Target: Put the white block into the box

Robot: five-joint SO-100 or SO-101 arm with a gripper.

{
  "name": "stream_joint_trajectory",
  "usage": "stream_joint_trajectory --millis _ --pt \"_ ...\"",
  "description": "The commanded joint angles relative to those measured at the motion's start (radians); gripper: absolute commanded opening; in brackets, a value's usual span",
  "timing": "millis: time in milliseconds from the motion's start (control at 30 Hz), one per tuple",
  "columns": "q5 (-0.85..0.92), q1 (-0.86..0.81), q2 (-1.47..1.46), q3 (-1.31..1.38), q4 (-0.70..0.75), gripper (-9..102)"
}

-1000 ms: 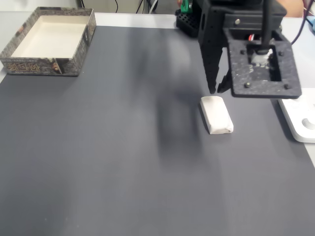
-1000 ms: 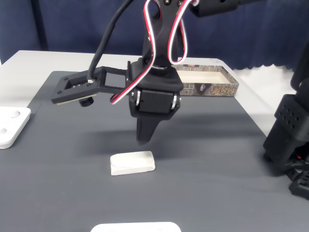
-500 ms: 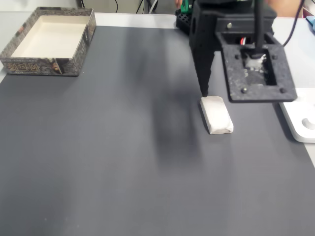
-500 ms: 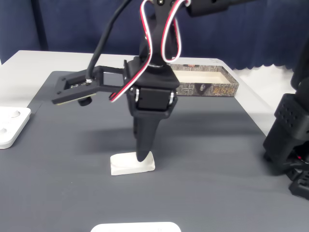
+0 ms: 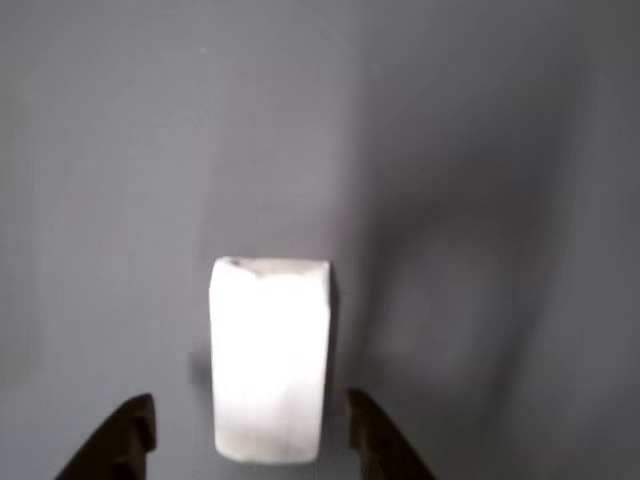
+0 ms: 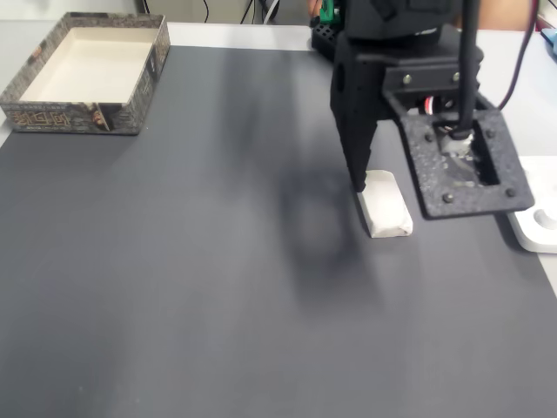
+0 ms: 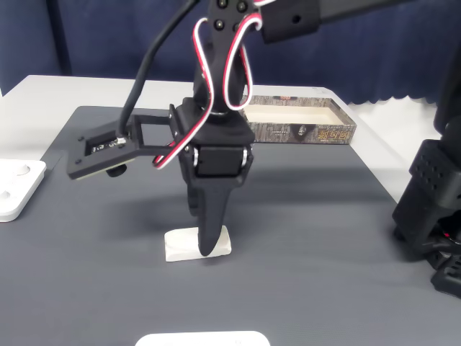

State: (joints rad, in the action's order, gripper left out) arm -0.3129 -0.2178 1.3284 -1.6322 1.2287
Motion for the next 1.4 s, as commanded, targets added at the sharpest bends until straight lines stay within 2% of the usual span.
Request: stream_joint_trajectory --millis 0,1167,1367 --pt "-0.017 -0.011 -0.003 0.058 -0.028 27" --pt "-0.072 0.003 -0.114 0.109 -0.017 23" --pt "-0.072 0.009 -0.12 0.118 -0.018 12"
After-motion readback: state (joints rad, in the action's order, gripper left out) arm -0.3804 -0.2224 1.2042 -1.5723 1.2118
